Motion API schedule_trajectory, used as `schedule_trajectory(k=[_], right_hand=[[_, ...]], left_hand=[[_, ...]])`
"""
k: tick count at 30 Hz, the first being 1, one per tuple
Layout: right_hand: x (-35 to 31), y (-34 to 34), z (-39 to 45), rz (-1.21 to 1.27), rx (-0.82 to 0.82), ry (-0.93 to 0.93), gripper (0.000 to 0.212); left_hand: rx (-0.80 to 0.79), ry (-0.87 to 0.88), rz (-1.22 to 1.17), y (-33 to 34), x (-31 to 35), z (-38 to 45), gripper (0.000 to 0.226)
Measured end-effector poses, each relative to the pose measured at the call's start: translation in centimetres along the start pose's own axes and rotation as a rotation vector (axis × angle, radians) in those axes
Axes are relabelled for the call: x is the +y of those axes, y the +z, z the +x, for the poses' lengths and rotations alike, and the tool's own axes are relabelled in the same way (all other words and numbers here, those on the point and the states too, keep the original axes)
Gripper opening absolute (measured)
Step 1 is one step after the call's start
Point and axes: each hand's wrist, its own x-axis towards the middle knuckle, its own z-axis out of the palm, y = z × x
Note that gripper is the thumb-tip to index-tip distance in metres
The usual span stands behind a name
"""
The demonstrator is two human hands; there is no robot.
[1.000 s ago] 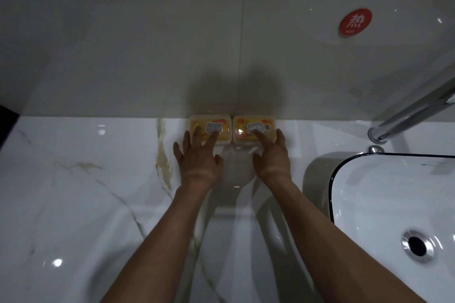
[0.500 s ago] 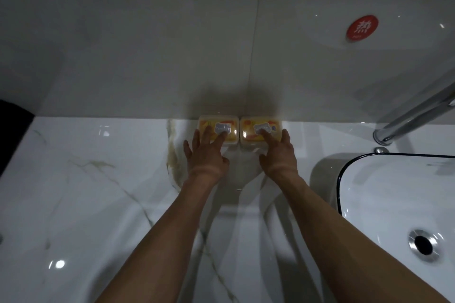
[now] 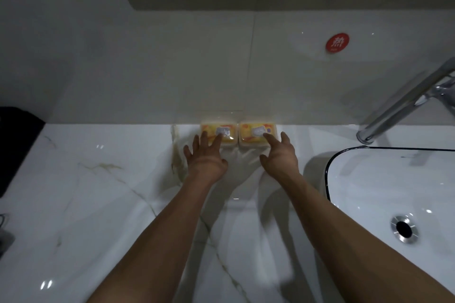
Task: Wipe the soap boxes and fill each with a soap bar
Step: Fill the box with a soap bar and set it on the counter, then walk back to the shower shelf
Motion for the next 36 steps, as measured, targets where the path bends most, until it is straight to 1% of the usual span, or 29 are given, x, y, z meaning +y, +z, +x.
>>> schedule_trajectory(k=[4, 9, 14, 18, 20, 23, 28, 33, 36], right_hand=[[-0.3, -1.1, -2.0, -0.03, 0.026, -0.037, 0.065], [-1.5, -3.4, -5.4, -0.011, 0.111, -0.038, 0.064], [-2.1, -6.4, -11.1, 0.09, 0.254, -0.053, 0.059], [-0.7, -8.6, -16.4, 0.167, 0.402, -0.024, 0.055], [0.2, -9.5, -19.1, 0.197, 0.452, -0.007, 0.053], [1.5, -10.2, -22.9, 0.223, 0.51, 0.016, 0.051], [4.5, -11.7, -27.7, 0.204, 0.572, 0.09, 0.054], [9.9, -13.6, -33.7, 0.203, 0.69, 0.17, 0.053], [13.8, -14.6, -38.0, 0.226, 0.734, 0.222, 0.053]], left_hand=[[0.051, 0.043, 0.043, -1.2, 0.3, -1.5, 0.073], [0.264, 0.139, 0.039, -3.6, 1.8, -4.8, 0.062], [0.355, 0.219, -0.01, -5.7, 3.8, -9.3, 0.059], [0.42, 0.323, -0.043, -6.6, 5.5, -13.2, 0.058], [0.423, 0.367, -0.064, -6.8, 6.6, -15.4, 0.058], [0.384, 0.416, -0.109, -6.7, 8.1, -18.6, 0.058], [0.351, 0.541, -0.137, -5.8, 11.4, -23.7, 0.057], [0.321, 0.696, -0.083, -3.9, 16.6, -29.0, 0.058], [0.318, 0.79, -0.085, -2.2, 19.9, -32.9, 0.057]])
